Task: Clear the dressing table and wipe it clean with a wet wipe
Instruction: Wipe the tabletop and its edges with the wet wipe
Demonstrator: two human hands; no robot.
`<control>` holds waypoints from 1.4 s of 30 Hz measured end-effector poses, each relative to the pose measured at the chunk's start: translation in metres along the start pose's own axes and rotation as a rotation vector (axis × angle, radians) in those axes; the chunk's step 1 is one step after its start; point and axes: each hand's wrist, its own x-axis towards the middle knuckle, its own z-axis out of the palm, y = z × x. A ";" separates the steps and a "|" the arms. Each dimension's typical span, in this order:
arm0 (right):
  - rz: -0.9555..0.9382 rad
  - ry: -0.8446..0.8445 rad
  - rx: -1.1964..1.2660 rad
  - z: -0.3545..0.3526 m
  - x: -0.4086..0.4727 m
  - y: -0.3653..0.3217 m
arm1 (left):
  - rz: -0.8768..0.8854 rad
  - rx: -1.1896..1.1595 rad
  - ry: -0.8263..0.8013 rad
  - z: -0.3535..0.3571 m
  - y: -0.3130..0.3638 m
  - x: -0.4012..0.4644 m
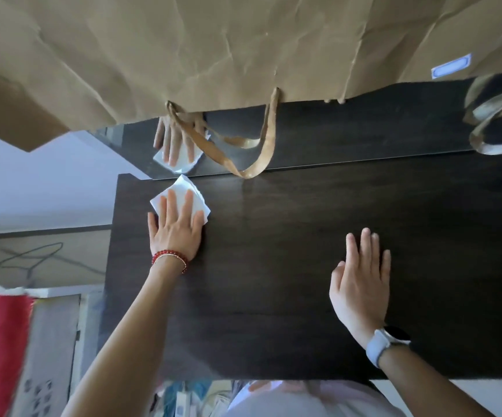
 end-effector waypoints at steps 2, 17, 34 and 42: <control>-0.008 -0.017 0.003 0.003 -0.007 -0.026 | -0.022 0.003 -0.017 -0.005 -0.021 0.004; -0.199 -0.091 0.175 0.034 -0.021 -0.200 | 0.145 0.031 -0.014 -0.025 -0.117 0.036; -0.738 -0.283 0.085 0.051 -0.007 -0.302 | -0.173 -0.828 0.084 -0.002 -0.179 -0.044; -0.719 -0.402 0.233 0.012 -0.029 -0.302 | -0.207 -1.018 0.067 0.002 -0.181 -0.055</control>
